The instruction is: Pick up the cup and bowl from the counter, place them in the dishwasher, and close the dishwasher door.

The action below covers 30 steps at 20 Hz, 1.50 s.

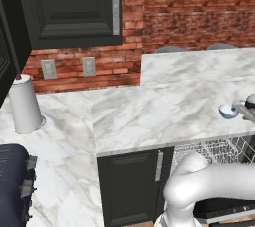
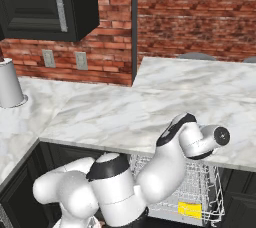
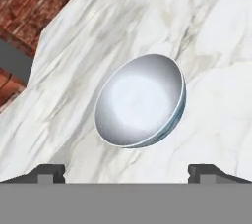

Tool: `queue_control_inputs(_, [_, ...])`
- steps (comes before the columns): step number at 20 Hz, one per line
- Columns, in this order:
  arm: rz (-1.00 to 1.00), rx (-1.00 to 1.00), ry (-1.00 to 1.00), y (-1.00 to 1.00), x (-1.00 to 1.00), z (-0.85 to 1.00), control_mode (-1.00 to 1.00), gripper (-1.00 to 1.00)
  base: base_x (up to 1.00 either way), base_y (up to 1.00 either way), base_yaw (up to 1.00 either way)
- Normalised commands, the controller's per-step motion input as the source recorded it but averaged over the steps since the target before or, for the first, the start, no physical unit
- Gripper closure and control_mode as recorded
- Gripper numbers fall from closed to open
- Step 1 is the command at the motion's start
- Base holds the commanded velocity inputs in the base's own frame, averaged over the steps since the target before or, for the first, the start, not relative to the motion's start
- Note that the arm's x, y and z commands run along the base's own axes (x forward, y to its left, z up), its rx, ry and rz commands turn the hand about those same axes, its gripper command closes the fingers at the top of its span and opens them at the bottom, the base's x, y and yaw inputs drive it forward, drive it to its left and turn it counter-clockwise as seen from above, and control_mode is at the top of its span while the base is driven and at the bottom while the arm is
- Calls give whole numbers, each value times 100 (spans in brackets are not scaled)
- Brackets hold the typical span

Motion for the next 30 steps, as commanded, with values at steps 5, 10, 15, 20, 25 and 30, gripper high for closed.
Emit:
queue_control_inputs(5, [0, 4, 8, -33, 51, -24, -100, -100, 0, 0, 0])
queue_control_inputs(10, [0, 4, 8, -25, 45, -30, -100, 100, 0, 0, 0])
queue_control_inputs(15, [0, 5, 6, -15, 26, -30, -100, 100, 0, 0, 0])
queue_control_inputs(20, [0, 4, 1, -20, 5, -12, -100, 100, 0, 0, 0])
queue_control_inputs(25, [0, 0, -1, -12, -25, 10, -100, 100, 0, 0, 0])
queue_control_inputs(30, [0, 0, -7, 0, -56, 32, -100, 100, 0, 0, 0])
